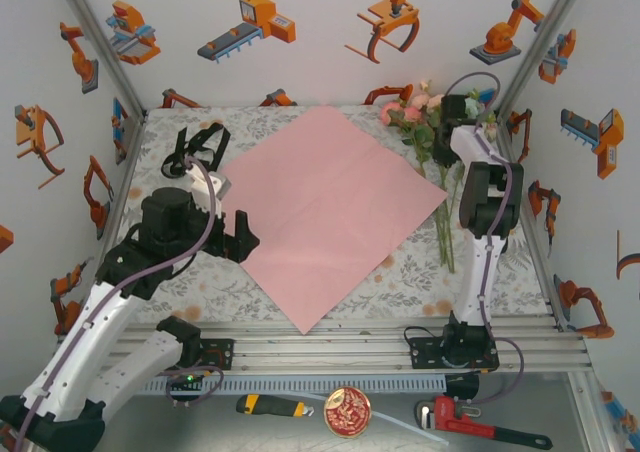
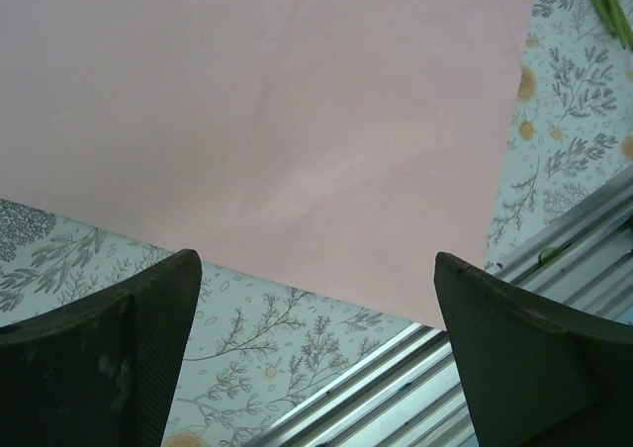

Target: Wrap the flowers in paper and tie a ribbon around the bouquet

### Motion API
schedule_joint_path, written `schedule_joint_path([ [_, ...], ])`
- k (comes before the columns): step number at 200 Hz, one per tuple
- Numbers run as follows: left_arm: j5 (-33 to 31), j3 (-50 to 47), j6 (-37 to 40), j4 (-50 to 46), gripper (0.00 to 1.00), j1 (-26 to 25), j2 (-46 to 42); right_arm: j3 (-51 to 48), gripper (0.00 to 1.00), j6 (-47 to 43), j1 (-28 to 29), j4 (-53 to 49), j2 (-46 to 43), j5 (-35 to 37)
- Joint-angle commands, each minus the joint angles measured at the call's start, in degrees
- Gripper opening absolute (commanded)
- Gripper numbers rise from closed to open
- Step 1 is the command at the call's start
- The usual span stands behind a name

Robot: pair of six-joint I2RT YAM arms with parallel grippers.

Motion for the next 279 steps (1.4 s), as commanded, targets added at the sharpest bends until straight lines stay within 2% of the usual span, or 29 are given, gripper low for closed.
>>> schedule_joint_path([
  [1, -0.8, -0.9, 1.2, -0.2, 0.92, 1.0, -1.3, 2.7, 0.06, -4.1, 0.1, -2.8, -1.3, 3.6],
  [19, -1.1, -1.1, 0.8, 0.0, 0.93, 2.4, -1.9, 2.9, 0.0, -6.8, 0.3, -3.5, -3.4, 7.5],
  [47, 0.9, -1.8, 0.4, 1.0, 0.96, 6.0, -3.1, -0.1, 0.0, -9.2, 1.1, -1.6, -9.8, 13.2],
  [61, 6.2, -2.0, 0.1, 2.4, 0.98, 7.6, -3.9, -1.8, 0.0, -10.1, 1.8, -0.3, -13.2, 14.8],
  [76, 15.7, -2.5, 0.0, 4.7, 0.99, 8.1, -5.3, -2.8, 0.0, -9.8, 2.5, -0.2, -17.4, 14.5],
  [91, 24.9, -3.7, -0.1, 7.9, 0.97, 8.1, -6.8, -3.2, 0.0, -6.7, 3.0, -1.9, -21.5, 10.6],
  [106, 29.3, -4.6, 0.1, 9.1, 0.97, 8.1, -7.8, -3.2, 0.0, -1.5, 3.6, -4.1, -25.3, 3.7],
  [129, 30.7, -4.6, 0.4, 8.9, 0.97, 8.1, -7.6, -5.7, 0.0, 9.8, 6.4, -3.7, -30.4, -6.8],
  [155, 30.7, -3.5, 1.1, 6.9, 0.97, 8.1, -6.0, -8.9, 0.0, 19.6, 14.6, 1.3, -32.3, -10.3],
  [176, 30.3, -2.6, 1.8, 4.8, 0.97, 8.2, -4.4, -8.2, 0.0, 27.5, 21.0, 6.6, -28.6, -13.7],
  [188, 29.5, -2.3, 2.1, 3.9, 0.97, 8.2, -3.8, -5.1, 0.0, 28.6, 24.7, 8.9, -23.8, -14.3],
  [220, 28.1, -2.2, 2.4, 3.3, 0.97, 8.2, -4.0, 16.9, 0.0, 27.6, 32.9, 4.9, -5.0, -16.2],
  [250, 26.8, -2.4, 2.5, 3.3, 0.97, 8.3, -4.6, 39.8, 0.0, 25.8, 36.3, 2.1, 13.0, -16.7],
  [265, 26.7, -2.5, 2.4, 3.3, 0.97, 8.3, -4.6, 46.8, 0.0, 25.8, 36.8, 3.4, 19.4, -17.7],
  [279, 26.5, -2.5, 2.3, 3.3, 0.97, 8.4, -4.6, 48.2, 0.0, 26.3, 37.0, 5.8, 22.9, -19.3],
])
